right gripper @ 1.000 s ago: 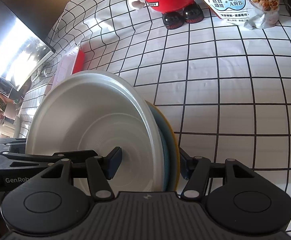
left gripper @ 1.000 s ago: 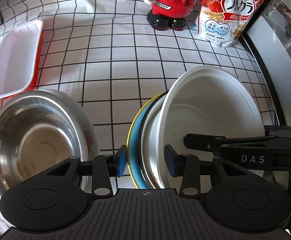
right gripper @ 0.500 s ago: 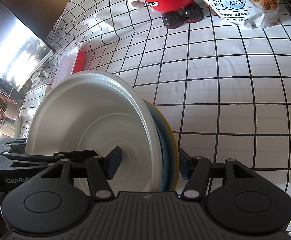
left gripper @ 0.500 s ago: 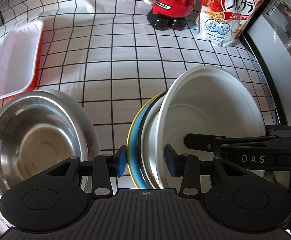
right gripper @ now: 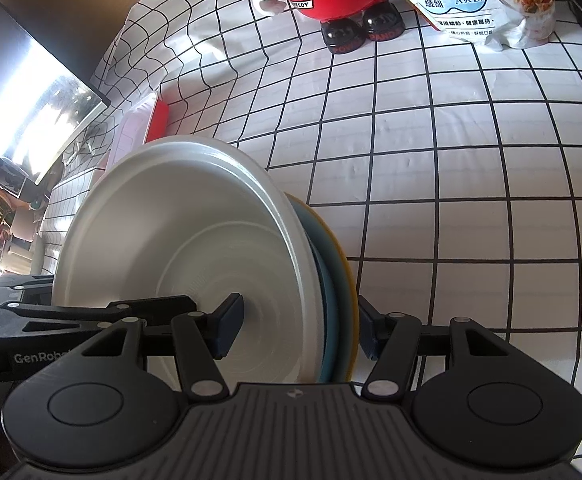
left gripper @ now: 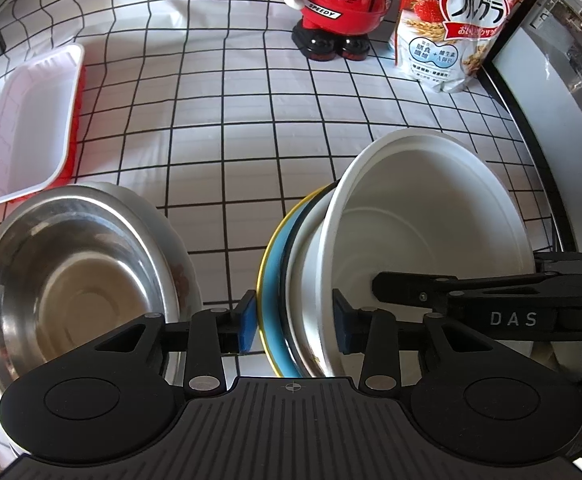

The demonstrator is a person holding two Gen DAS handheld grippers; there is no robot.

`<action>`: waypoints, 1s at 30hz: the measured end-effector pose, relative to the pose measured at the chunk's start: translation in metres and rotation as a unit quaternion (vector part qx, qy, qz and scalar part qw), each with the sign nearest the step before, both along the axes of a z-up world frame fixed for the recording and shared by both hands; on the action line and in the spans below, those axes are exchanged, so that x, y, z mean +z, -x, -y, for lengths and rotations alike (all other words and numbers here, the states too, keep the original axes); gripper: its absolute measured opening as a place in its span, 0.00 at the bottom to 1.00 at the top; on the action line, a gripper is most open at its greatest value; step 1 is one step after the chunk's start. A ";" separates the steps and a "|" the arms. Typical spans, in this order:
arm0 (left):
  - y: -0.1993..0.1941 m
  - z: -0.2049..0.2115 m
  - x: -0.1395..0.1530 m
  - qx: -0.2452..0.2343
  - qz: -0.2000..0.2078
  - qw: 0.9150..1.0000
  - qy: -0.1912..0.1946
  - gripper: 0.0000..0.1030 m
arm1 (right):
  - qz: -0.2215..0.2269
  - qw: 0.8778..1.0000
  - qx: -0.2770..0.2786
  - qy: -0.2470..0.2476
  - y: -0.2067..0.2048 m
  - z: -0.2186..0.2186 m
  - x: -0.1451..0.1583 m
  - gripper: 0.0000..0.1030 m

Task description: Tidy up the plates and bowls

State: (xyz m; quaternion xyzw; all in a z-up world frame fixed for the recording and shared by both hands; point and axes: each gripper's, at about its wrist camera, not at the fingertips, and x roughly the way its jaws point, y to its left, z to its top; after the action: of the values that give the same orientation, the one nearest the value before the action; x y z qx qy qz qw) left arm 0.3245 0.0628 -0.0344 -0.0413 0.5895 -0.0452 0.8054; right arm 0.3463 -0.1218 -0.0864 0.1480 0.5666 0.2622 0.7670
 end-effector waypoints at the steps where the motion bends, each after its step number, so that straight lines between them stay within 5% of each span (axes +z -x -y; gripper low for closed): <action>1: -0.001 0.000 0.000 -0.001 -0.001 1.000 0.001 0.40 | -0.005 1.000 0.000 -0.005 0.000 0.000 -0.001 0.55; 30: -0.013 0.007 -0.001 -0.027 -0.019 0.999 -0.028 0.41 | -0.027 0.998 -0.010 -0.047 -0.002 0.015 -0.015 0.53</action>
State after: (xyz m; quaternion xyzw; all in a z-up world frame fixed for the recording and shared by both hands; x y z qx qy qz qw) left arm 0.3377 0.0553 -0.0357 -0.0034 0.6064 -0.0496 0.7936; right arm 0.3479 -0.1366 -0.1012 0.1965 0.5728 0.2766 0.7462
